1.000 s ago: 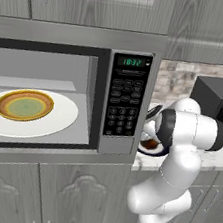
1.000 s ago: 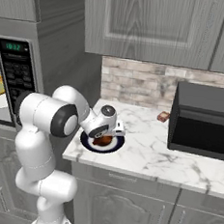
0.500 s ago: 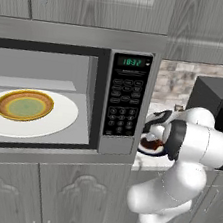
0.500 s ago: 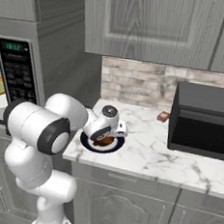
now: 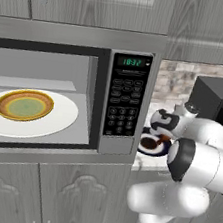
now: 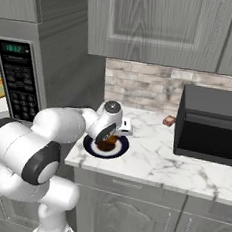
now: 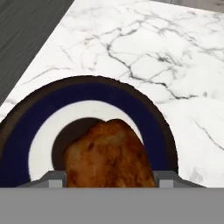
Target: Pick the chicken drumstick from the counter and place it in the microwave. Then turn on the microwave.
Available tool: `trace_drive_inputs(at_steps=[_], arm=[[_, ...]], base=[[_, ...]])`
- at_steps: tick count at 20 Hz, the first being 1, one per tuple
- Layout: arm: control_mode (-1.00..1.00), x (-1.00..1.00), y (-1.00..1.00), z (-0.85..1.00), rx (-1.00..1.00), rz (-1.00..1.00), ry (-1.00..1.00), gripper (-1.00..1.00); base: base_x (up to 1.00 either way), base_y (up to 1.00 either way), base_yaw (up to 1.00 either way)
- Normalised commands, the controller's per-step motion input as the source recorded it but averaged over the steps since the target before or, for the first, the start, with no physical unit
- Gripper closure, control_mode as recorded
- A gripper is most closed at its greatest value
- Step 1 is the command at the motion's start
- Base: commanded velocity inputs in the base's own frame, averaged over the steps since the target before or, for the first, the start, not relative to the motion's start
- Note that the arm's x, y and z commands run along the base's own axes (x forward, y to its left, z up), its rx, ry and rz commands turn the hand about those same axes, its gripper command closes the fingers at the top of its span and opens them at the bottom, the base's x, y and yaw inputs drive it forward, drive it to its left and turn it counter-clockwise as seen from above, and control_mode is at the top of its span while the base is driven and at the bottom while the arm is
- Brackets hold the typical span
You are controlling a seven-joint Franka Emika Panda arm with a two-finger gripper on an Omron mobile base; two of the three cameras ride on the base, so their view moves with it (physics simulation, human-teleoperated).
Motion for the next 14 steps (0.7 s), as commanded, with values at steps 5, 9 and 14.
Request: trace_drive_inputs(at_steps=[5,9,14], arm=[[-1.00,-0.27,0.00,0.48,0.00,-0.04,0.00,1.00],[-1.00,-0.36,-0.03,0.46,0.00,-0.05,0.00,1.00],[-1.00,-0.39,-0.03,0.44,0.00,-0.04,0.00,1.00]], base=[[0.00,0.00,0.00],[0.00,0.00,0.00],[0.00,0.00,0.00]])
